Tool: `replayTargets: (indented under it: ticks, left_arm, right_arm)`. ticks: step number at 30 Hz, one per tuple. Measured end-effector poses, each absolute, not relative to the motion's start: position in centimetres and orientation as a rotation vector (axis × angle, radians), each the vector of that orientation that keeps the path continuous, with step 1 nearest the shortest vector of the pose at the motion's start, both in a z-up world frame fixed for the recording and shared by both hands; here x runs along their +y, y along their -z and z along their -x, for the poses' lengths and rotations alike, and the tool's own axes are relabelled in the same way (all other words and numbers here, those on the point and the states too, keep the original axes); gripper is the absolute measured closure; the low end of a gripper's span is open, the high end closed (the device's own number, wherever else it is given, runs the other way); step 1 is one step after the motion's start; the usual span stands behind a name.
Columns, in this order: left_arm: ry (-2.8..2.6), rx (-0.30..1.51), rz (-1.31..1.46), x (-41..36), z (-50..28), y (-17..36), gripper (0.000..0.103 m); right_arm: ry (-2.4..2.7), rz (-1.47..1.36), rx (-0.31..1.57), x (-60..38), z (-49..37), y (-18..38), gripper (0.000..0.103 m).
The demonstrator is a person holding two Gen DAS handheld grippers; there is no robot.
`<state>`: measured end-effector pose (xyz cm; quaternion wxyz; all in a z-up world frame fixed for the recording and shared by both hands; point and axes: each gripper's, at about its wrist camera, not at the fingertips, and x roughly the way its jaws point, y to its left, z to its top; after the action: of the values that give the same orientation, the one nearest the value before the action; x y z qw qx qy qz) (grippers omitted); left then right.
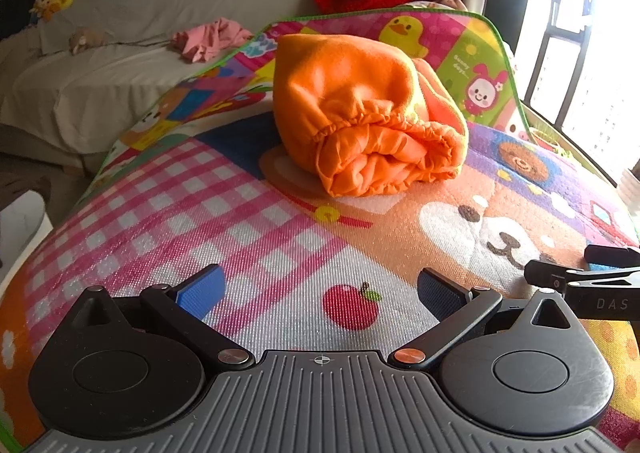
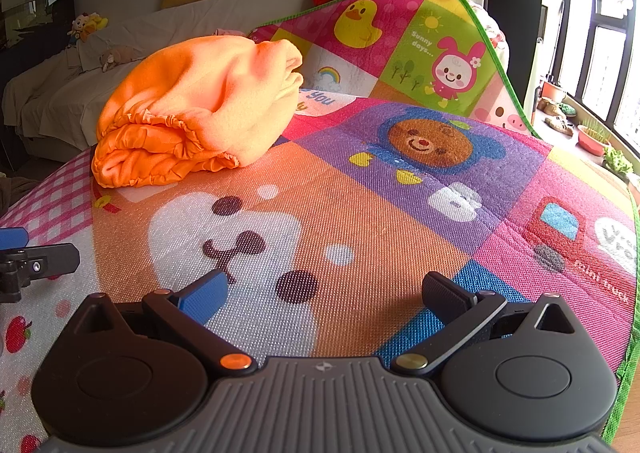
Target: Fold clothes
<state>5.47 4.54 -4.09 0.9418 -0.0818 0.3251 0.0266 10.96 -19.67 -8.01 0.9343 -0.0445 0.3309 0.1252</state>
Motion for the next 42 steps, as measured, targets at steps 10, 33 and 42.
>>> replayTargets:
  ticks: [10, 33, 42]
  left_arm:
    - [-0.048, 0.654, 0.191, 4.77, -5.35, 4.04, 0.000]
    - [-0.042, 0.638, 0.223, 5.12, -5.16, 4.05, 0.000]
    - [-0.039, 0.638, 0.229, 5.25, -5.09, 4.08, 0.000]
  right_arm:
    - [-0.255, 0.091, 0.677, -19.63, -11.00, 8.02, 0.000]
    - [-0.255, 0.091, 0.679, -19.71, -10.99, 7.95, 0.000]
    - [-0.256, 0.090, 0.679, -19.75, -10.98, 7.97, 0.000]
